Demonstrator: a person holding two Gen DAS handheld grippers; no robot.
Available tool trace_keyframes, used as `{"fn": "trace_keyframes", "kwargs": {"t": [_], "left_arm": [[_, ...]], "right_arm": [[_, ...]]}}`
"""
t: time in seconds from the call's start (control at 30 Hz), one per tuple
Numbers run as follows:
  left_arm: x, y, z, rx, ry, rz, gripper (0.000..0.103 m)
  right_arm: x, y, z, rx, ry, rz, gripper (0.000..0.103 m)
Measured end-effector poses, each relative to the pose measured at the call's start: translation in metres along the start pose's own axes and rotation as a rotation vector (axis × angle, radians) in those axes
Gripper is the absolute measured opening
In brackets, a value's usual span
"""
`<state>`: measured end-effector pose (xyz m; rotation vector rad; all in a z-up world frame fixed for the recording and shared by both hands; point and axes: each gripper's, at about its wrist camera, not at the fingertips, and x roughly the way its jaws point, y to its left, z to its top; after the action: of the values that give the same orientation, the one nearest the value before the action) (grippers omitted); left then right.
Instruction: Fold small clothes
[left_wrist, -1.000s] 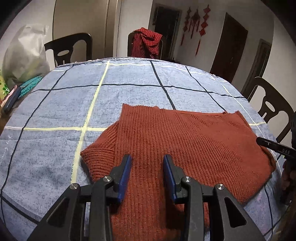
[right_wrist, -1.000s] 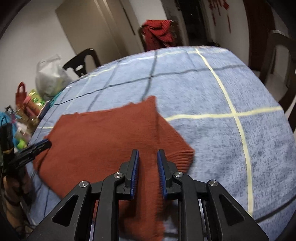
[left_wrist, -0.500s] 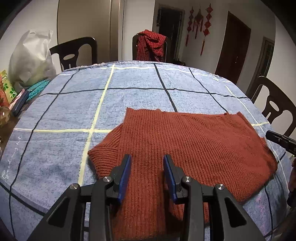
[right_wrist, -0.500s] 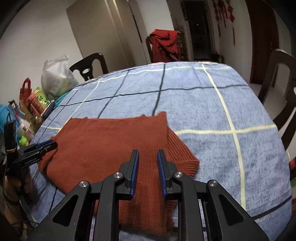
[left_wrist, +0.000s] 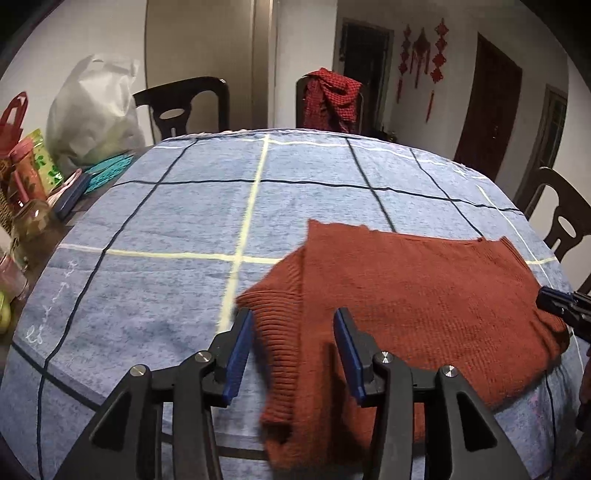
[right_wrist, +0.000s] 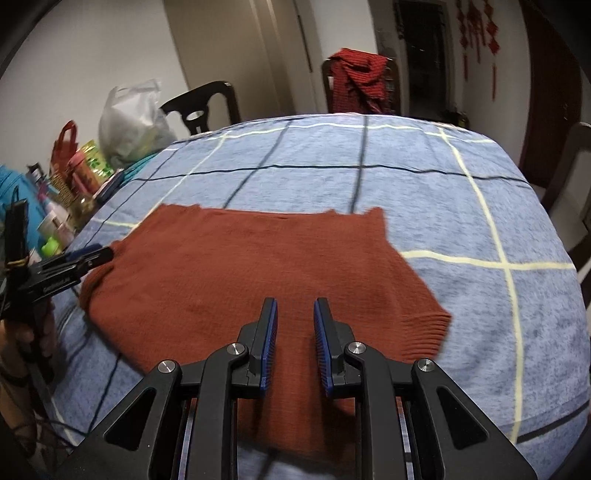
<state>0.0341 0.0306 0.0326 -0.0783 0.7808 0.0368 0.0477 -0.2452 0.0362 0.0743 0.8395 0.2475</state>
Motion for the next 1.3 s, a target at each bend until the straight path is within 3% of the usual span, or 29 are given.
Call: {"fn": "trace_keyframes", "kwargs": {"t": [0.27,0.6,0.73,0.87,1.1,1.2,1.3], "left_arm": [[0.005,0.026,-0.008,-0.086,0.026,-0.031,0.061],[0.023,0.036,-0.008,-0.166,0.070,-0.123,0.068],[0.026,0.032,-0.004,-0.181,0.070,-0.162,0.068],[0.026,0.033,-0.003,-0.254,0.078,-0.324,0.068],[0.023,0.028,-0.011,-0.262,0.076,-0.325,0.068],[0.026,0.026,-0.010,-0.281,0.086,-0.384,0.068],[0.024,0.018,-0.009,-0.254,0.079,-0.377,0.067]], "right_arm": [[0.021,0.045,0.001,-0.108,0.037,0.090,0.021],[0.044,0.067,0.003,-0.157,0.062,0.094,0.021],[0.048,0.063,0.008,-0.134,0.060,0.087,0.021],[0.046,0.065,0.014,-0.127,0.057,0.075,0.021],[0.048,0.074,0.009,-0.168,0.059,0.094,0.021],[0.050,0.070,0.014,-0.143,0.059,0.094,0.021],[0.047,0.069,0.014,-0.147,0.053,0.083,0.021]]}}
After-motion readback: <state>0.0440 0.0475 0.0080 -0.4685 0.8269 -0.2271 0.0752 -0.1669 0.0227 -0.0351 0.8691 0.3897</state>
